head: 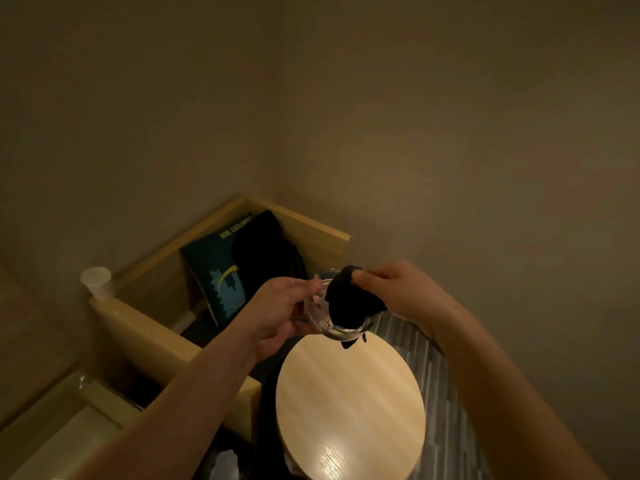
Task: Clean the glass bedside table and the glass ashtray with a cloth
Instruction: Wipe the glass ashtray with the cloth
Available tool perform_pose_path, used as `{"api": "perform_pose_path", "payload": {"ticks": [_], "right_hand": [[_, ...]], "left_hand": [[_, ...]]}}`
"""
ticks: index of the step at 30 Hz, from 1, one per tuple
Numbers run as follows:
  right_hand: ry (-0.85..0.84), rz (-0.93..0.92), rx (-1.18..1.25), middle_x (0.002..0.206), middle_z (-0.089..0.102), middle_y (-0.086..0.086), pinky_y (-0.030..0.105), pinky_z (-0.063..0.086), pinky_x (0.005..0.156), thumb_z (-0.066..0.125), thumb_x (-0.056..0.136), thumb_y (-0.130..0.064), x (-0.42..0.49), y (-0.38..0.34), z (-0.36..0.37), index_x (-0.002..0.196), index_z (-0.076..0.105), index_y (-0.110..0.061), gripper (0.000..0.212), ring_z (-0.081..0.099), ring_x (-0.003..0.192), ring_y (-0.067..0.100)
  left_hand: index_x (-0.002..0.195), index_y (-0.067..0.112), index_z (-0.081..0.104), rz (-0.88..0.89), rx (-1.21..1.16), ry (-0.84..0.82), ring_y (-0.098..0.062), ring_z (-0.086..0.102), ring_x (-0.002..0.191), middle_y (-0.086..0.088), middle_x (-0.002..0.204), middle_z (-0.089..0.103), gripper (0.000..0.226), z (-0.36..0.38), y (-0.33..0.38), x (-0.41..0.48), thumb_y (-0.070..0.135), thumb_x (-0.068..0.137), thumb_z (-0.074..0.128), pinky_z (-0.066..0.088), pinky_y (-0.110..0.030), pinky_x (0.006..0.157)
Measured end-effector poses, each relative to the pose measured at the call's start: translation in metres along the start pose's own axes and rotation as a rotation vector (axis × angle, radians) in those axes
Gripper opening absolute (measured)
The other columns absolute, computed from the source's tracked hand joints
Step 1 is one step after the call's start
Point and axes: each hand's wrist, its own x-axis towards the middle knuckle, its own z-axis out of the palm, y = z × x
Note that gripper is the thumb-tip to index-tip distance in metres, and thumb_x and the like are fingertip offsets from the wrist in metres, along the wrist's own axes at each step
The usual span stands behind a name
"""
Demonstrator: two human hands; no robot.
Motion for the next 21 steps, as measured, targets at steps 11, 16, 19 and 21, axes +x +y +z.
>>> {"api": "perform_pose_path", "payload": {"ticks": [11, 16, 19, 21], "right_hand": [[-0.146, 0.06, 0.443, 0.118, 0.075, 0.002, 0.053, 0.06, 0.095, 0.092, 0.06, -0.064, 0.015, 0.029, 0.004, 0.112, 0.07, -0.043, 0.059, 0.073, 0.11, 0.027], [-0.097, 0.078, 0.513, 0.112, 0.078, 0.003, 0.047, 0.062, 0.09, 0.072, 0.089, -0.045, 0.012, 0.031, 0.014, 0.112, 0.074, -0.037, 0.025, 0.075, 0.105, 0.025], [0.013, 0.094, 0.519, 0.11, 0.077, 0.007, 0.045, 0.062, 0.09, 0.063, 0.101, -0.035, 0.009, 0.031, 0.023, 0.119, 0.069, -0.026, 0.022, 0.074, 0.103, 0.027], [0.107, 0.103, 0.485, 0.109, 0.076, 0.007, 0.044, 0.061, 0.09, 0.058, 0.104, -0.034, 0.008, 0.029, 0.034, 0.122, 0.066, -0.022, 0.023, 0.073, 0.101, 0.025]], "left_hand": [[0.11, -0.001, 0.074, -0.006, -0.076, -0.124, -0.028, 0.074, 0.096, -0.019, 0.102, 0.077, 0.025, 0.007, 0.01, -0.004, 0.018, 0.103, 0.059, 0.062, -0.05, 0.084], [0.102, -0.002, 0.075, -0.048, -0.176, 0.003, -0.026, 0.075, 0.084, -0.016, 0.089, 0.077, 0.021, 0.015, 0.002, 0.003, 0.012, 0.102, 0.06, 0.066, -0.043, 0.069], [0.106, -0.004, 0.073, -0.045, -0.237, 0.097, -0.022, 0.077, 0.075, -0.012, 0.08, 0.079, 0.02, 0.02, -0.006, 0.009, 0.011, 0.103, 0.059, 0.064, -0.04, 0.064], [0.109, -0.002, 0.072, -0.02, -0.266, 0.144, -0.02, 0.079, 0.071, -0.01, 0.079, 0.08, 0.02, 0.024, -0.012, 0.012, 0.012, 0.104, 0.058, 0.063, -0.039, 0.065]]}}
